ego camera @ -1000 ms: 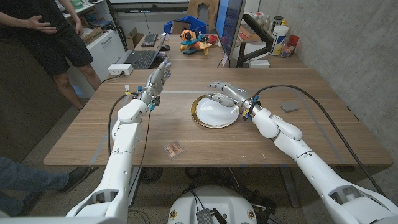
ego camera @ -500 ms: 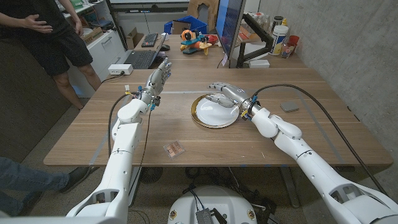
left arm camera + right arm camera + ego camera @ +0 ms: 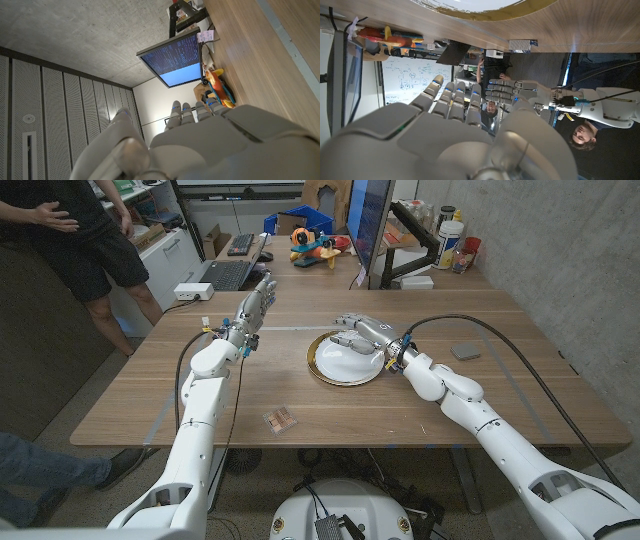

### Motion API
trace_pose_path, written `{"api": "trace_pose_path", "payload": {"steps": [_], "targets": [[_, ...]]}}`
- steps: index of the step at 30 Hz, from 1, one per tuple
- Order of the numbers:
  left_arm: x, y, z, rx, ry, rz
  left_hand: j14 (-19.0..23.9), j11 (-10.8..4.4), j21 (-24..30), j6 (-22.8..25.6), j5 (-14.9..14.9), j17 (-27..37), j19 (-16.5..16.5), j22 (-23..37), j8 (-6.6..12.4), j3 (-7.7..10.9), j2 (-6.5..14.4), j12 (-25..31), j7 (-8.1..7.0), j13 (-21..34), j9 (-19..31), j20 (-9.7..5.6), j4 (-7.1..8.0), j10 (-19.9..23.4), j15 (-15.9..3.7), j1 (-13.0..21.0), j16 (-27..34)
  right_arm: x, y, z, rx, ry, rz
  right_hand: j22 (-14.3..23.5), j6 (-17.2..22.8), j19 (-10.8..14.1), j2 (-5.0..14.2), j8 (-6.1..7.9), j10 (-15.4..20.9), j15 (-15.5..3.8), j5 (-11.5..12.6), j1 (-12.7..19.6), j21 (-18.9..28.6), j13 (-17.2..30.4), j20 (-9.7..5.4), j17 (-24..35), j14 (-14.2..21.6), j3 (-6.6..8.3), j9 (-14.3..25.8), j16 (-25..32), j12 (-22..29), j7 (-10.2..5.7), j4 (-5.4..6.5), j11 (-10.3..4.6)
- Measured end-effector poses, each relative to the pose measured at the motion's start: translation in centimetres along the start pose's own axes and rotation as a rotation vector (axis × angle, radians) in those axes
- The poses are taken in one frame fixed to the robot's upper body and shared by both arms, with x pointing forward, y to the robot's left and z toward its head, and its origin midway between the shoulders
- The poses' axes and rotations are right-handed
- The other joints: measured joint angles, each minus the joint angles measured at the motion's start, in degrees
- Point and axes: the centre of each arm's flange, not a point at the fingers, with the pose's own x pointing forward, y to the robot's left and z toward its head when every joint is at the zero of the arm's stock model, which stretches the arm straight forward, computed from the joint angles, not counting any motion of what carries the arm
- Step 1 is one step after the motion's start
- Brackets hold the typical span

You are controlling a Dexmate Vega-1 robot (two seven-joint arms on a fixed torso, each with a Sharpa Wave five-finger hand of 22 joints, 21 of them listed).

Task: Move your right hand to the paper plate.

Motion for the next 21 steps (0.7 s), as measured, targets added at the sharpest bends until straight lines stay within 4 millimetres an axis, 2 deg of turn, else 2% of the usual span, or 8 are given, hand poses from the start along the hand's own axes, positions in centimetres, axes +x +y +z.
{"api": "trace_pose_path", "payload": {"steps": [14, 21], "targets": [[-0.08, 0.17, -0.03, 0.000, 0.001, 0.004, 0.0, 0.00, -0.4, 0.0, 0.0, 0.0, 0.0, 0.0, 0.00, -0.23, 0.0, 0.0, 0.00, 0.0, 0.0, 0.00, -0.23, 0.0, 0.00, 0.0, 0.0, 0.22, 0.54, 0.07, -0.034, 0.001, 0.019, 0.0, 0.0, 0.0, 0.01, 0.00, 0.1, 0.00, 0.4, 0.0, -0.6, 0.0, 0.00, 0.0, 0.0, 0.00, 0.0, 0.0, 0.0, 0.00, 0.00, -0.12], [-0.14, 0.26, -0.27, -0.002, 0.006, 0.006, 0.0, 0.00, -0.6, 0.0, 0.0, 0.0, 0.0, 0.0, 0.00, -0.23, 0.0, 0.0, 0.00, 0.0, 0.0, 0.00, -0.23, 0.0, 0.00, 0.0, 0.0, 0.33, 0.79, 0.09, -0.052, 0.003, 0.029, 0.0, 0.0, 0.0, 0.40, -0.44, 0.1, 0.01, 0.4, -0.4, -0.8, 0.0, 0.00, 0.0, 0.0, 0.00, 0.0, -0.5, 0.0, 0.00, 0.00, -0.12]]}}
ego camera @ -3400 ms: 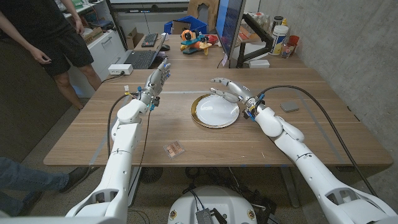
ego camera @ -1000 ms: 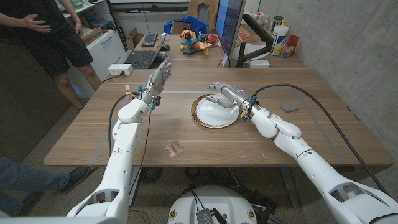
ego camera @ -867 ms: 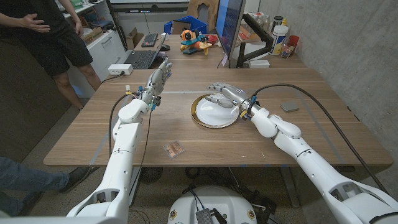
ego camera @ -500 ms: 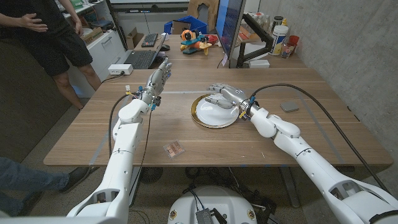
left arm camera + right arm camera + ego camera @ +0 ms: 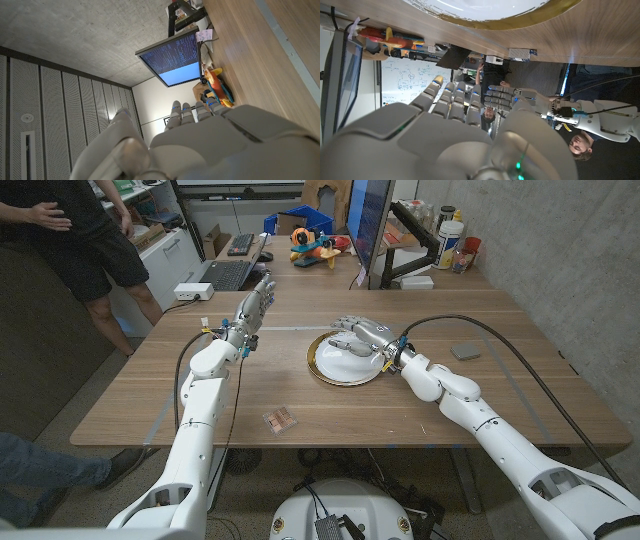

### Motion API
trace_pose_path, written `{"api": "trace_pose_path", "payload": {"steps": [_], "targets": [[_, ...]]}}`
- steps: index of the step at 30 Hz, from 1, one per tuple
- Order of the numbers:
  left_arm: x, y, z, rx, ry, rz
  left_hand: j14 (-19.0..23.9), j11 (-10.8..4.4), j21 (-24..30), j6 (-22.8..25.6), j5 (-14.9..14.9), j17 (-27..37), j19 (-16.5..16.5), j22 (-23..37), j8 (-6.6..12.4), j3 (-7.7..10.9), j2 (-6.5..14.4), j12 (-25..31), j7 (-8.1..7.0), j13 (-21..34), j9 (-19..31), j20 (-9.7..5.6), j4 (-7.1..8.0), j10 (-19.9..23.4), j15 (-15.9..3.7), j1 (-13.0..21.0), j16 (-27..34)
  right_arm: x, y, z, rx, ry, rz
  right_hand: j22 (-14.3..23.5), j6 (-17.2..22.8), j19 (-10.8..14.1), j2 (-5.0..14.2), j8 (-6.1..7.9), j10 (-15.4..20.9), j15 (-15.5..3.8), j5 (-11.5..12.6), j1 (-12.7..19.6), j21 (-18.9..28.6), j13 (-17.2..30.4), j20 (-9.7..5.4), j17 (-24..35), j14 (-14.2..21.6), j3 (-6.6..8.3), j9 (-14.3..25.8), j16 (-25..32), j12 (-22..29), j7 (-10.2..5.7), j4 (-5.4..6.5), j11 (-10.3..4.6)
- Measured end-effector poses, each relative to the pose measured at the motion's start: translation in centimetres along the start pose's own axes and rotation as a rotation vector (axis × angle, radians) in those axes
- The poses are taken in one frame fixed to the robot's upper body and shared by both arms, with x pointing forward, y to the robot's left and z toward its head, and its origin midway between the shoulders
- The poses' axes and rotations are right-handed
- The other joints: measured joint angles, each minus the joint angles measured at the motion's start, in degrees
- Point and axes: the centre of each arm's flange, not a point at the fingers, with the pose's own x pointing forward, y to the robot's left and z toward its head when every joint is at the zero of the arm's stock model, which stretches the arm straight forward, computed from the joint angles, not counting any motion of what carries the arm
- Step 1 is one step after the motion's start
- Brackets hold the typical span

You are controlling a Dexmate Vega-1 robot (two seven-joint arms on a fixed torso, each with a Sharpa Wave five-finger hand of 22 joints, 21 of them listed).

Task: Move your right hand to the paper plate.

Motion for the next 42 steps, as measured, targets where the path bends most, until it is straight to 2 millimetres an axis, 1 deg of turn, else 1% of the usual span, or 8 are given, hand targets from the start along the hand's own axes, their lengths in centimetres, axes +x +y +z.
{"api": "trace_pose_path", "payload": {"steps": [12, 15, 17, 21, 27, 30, 40, 42], "targets": [[0.0, 0.2, -0.2, -0.003, 0.004, 0.002, -0.2, 0.00, -0.4, 0.0, 0.0, 0.0, 0.0, 0.0, 0.00, 0.26, 0.2, 0.0, 0.00, 0.0, 0.0, 0.00, -0.25, 0.0, 0.24, -0.2, 0.0, 0.3, 0.4, 0.1, -0.036, 0.002, 0.015, 0.0, 0.3, 0.0, -0.01, 0.00, 0.0, -0.32, 0.0, 0.0, -0.4, 0.3, 0.00, 0.0, 0.3, 0.00, 0.0, 0.0, 0.0, -0.31, 0.00, 0.01], [-0.1, 0.3, -0.2, -0.003, 0.003, 0.001, -0.2, 0.00, -0.4, 0.0, 0.0, 0.0, -0.2, 0.0, 0.00, 0.26, 0.2, 0.0, 0.00, 0.0, 0.0, 0.20, -0.25, 0.0, 0.25, -0.2, 0.0, 0.4, 0.6, 0.1, -0.044, 0.002, 0.022, 0.0, 0.3, 0.0, -0.01, 0.00, 0.0, -0.32, 0.0, 0.0, -0.4, 0.3, 0.00, 0.0, 0.3, 0.00, 0.0, 0.0, 0.0, -0.31, 0.00, 0.01], [-0.1, 0.3, -0.2, -0.004, 0.003, 0.001, -0.2, 0.00, -0.4, 0.0, 0.0, 0.0, -0.2, 0.0, 0.00, 0.26, 0.2, 0.0, 0.00, 0.0, 0.0, 0.20, -0.25, 0.0, 0.24, -0.2, 0.0, 0.4, 0.7, 0.2, -0.047, 0.002, 0.024, 0.0, 0.3, 0.0, -0.01, 0.00, 0.3, -0.32, 0.0, 0.0, -0.6, 0.3, 0.00, 0.0, 0.3, 0.00, 0.0, 0.0, 0.0, -0.31, 0.00, -0.30], [-0.1, 0.4, -0.2, -0.005, 0.002, 0.001, -0.2, 0.00, -0.4, 0.0, 0.0, 0.0, -0.2, 0.0, 0.00, 0.26, 0.2, 0.0, 0.00, 0.0, 0.0, 0.20, -0.24, 0.0, 0.24, -0.2, 0.0, 0.5, 0.9, 0.2, -0.058, 0.004, 0.031, 0.0, 0.3, 0.0, -0.01, 0.00, 0.3, -0.31, 0.0, 0.0, -0.6, 0.3, 0.00, 0.0, 0.3, 0.00, 0.0, 0.0, 0.0, -0.31, 0.00, -0.30], [-0.1, 0.6, -0.3, -0.006, 0.003, 0.002, -0.2, 0.00, -0.4, 0.0, 0.0, 0.0, -0.2, 0.0, 0.00, 0.23, 0.2, 0.0, 0.00, 0.0, 0.0, 0.20, -0.27, 0.0, 0.24, -0.2, 0.0, 0.7, 1.2, 0.2, -0.072, 0.006, 0.041, 0.0, 0.3, 0.0, -0.01, 0.00, 0.3, -0.31, 0.0, 0.0, -0.9, 0.3, 0.00, 0.0, 0.3, -0.25, 0.0, 0.0, 0.0, -0.31, -0.24, -0.30], [-0.1, 0.6, -0.4, -0.007, 0.004, 0.002, -0.2, 0.00, -0.8, 0.0, 0.0, 0.0, -0.2, 0.0, 0.00, 0.02, 0.2, 0.0, 0.00, 0.0, 0.0, 0.20, -0.48, 0.0, 0.24, -0.2, 0.0, 0.8, 1.3, 0.2, -0.082, 0.007, 0.047, 0.0, 0.3, 0.3, -0.02, 0.00, 0.3, -0.31, 0.0, 0.0, -0.9, 0.3, -0.33, 0.0, 0.3, -0.25, 0.0, 0.0, 0.0, -0.31, -0.24, -0.30], [-0.1, 0.8, -0.4, -0.005, 0.007, 0.003, -0.2, 0.00, -0.9, 0.0, 0.0, 0.0, -0.2, 0.0, 0.00, 0.01, 0.2, 0.0, 0.00, 0.0, 0.0, 0.20, -0.48, 0.0, 0.24, -0.2, 0.0, 1.0, 1.9, 0.1, -0.106, 0.013, 0.064, 0.0, 0.3, 0.3, -0.02, 0.00, 0.3, -0.31, 0.0, 0.0, -1.1, 0.3, -0.32, 0.0, 0.3, -0.25, 0.0, 0.0, 0.0, -0.30, -0.24, -0.30], [-0.1, 0.8, -0.4, -0.005, 0.007, 0.003, -0.2, 0.00, -1.0, 0.0, 0.0, 0.0, -0.2, 0.0, 0.00, 0.01, 0.2, 0.0, 0.00, 0.0, 0.0, 0.20, -0.48, 0.0, 0.24, -0.2, 0.0, 1.0, 1.9, 0.1, -0.110, 0.014, 0.063, 0.0, 0.3, 0.5, -0.02, 0.00, 0.3, -0.31, 0.0, 0.0, -1.1, 0.3, -0.10, 0.0, 0.3, -0.25, 0.0, 0.0, 0.0, -0.30, -0.24, -0.30]]}}
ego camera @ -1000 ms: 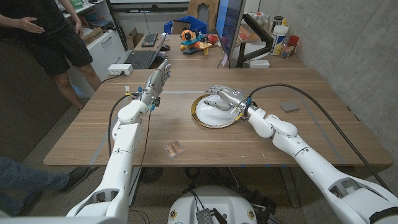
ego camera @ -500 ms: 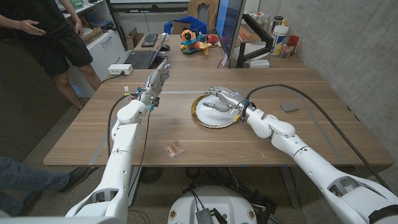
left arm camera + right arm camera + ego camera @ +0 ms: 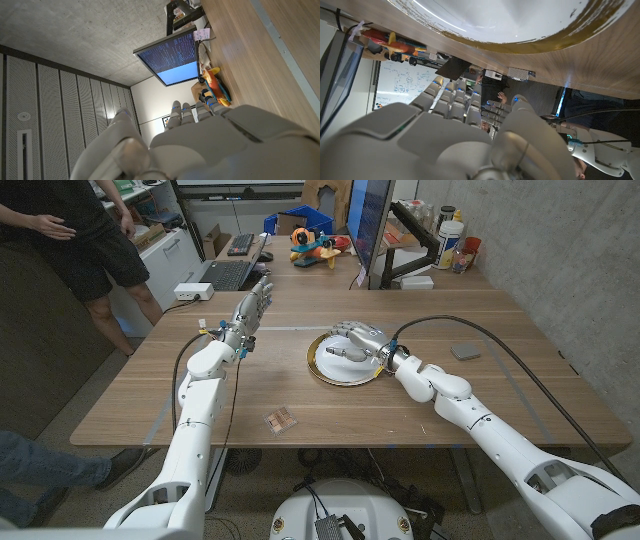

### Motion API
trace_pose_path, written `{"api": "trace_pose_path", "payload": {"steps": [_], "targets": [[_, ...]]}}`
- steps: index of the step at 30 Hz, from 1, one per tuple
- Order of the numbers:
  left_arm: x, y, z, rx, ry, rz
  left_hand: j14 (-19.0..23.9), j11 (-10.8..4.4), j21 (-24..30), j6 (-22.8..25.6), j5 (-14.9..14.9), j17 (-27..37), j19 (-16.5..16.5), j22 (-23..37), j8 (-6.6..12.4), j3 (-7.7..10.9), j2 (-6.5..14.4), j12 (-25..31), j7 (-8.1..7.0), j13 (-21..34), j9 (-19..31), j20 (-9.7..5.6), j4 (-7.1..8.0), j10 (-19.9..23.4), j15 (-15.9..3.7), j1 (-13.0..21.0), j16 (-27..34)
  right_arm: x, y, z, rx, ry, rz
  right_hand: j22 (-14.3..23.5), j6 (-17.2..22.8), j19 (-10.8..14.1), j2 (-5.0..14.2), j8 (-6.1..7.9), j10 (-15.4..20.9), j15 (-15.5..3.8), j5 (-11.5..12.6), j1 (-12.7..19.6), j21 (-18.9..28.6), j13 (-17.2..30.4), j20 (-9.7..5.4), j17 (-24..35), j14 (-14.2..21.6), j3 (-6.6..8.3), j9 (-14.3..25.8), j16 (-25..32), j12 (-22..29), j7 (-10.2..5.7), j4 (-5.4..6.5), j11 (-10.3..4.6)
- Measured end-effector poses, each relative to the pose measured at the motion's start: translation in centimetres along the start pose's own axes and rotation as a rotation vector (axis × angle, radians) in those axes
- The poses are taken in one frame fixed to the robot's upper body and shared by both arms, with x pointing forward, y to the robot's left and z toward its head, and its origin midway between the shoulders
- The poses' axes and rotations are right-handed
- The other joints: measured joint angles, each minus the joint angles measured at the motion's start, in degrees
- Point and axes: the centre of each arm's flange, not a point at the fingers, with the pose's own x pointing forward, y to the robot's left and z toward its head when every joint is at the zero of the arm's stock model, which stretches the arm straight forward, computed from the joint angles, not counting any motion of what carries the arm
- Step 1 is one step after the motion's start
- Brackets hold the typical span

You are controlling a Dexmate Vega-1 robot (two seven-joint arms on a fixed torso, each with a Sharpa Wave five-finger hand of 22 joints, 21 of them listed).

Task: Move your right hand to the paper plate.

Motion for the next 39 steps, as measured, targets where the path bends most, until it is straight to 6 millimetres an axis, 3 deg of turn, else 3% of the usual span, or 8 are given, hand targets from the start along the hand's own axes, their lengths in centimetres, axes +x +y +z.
{"api": "trace_pose_path", "payload": {"steps": [24, 39], "targets": [[-0.4, -0.3, -0.3, -0.001, 0.007, 0.002, 0.0, 0.00, -0.4, 0.0, 0.0, 0.0, 0.0, 0.0, 0.00, 0.00, 0.0, 0.0, 0.00, 0.0, 0.0, 0.00, 0.00, 0.0, 0.00, 0.0, 0.0, 0.1, 1.4, -0.1, -0.037, 0.005, 0.040, 0.0, 0.3, 0.1, 0.00, 0.00, 0.0, 0.00, 0.3, 0.0, -0.8, 0.0, 0.10, 0.0, 0.0, 0.00, 0.1, 0.0, 0.0, -0.32, 0.00, 0.00], [-0.2, -0.4, 1.2, 0.008, -0.021, -0.002, 0.0, 0.00, -0.8, 0.0, 0.0, 0.0, 0.0, 0.0, 0.00, -0.19, 0.3, 0.0, 0.00, 0.0, 0.0, 0.00, -0.18, 0.0, -0.01, -0.3, 0.0, 0.0, 2.0, -0.2, -0.037, 0.011, 0.056, 0.0, 0.3, 0.1, 0.00, 0.00, 0.0, 0.00, 0.6, 0.0, -0.9, 0.0, 0.06, 0.0, 0.0, 0.00, 0.1, 0.0, 0.0, -0.31, 0.00, 0.00]]}}
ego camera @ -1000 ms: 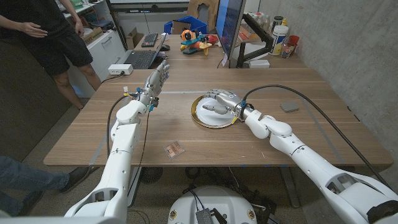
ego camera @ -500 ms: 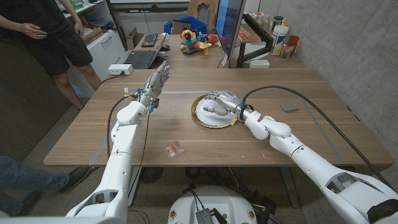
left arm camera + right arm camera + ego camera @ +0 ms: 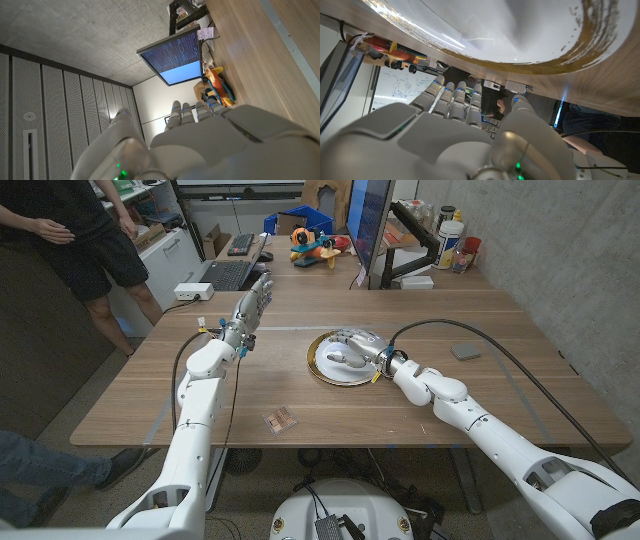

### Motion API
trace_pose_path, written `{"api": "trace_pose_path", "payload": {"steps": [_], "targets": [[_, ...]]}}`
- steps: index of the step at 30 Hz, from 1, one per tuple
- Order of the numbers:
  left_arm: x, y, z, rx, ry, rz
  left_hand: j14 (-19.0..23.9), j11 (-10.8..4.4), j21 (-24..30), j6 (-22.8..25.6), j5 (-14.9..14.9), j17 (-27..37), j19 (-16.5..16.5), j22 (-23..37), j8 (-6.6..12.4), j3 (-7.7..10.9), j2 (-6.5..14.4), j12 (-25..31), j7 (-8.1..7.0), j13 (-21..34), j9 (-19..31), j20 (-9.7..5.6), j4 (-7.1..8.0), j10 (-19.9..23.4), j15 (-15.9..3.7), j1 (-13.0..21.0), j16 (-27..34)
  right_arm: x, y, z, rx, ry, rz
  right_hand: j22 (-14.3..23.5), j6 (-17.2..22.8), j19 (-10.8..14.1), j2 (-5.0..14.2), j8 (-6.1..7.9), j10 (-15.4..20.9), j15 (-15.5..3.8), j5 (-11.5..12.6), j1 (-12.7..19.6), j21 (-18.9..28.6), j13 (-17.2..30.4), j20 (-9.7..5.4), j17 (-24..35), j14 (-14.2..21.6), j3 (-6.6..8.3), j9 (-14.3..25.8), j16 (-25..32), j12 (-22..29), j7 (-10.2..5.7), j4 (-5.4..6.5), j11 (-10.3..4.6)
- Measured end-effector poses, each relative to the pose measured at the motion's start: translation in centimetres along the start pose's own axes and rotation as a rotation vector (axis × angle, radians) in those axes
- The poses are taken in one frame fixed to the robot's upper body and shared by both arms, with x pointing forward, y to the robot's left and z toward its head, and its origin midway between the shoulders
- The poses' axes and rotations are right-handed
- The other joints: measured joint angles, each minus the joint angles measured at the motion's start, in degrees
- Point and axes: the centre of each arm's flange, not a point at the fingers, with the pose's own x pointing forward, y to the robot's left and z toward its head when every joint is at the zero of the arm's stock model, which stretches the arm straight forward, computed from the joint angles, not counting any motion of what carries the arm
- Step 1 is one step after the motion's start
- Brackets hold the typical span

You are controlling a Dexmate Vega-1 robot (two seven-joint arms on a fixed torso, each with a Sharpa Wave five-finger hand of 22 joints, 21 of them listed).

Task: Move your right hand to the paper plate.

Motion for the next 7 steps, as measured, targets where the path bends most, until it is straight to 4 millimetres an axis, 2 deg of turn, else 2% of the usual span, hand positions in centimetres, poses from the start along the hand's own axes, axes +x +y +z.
{"api": "trace_pose_path", "payload": {"steps": [7], "targets": [[0.04, -0.12, 0.27, 0.001, -0.001, -0.002, 0.0, 0.00, 0.0, 0.0, 0.0, 0.0, 0.0, 0.0, 0.00, 0.00, 0.0, 0.0, 0.00, 0.0, 0.0, 0.00, 0.00, 0.0, 0.00, 0.0, 0.0, -0.09, 0.22, -0.17, 0.001, 0.002, 0.009, 0.0, 0.0, 0.4, 0.00, 0.00, 0.2, -0.31, 0.0, 0.0, -0.3, 0.0, -0.38, 0.0, 0.3, 0.00, 0.0, 0.0, -0.4, 0.00, 0.00, 0.20]]}}
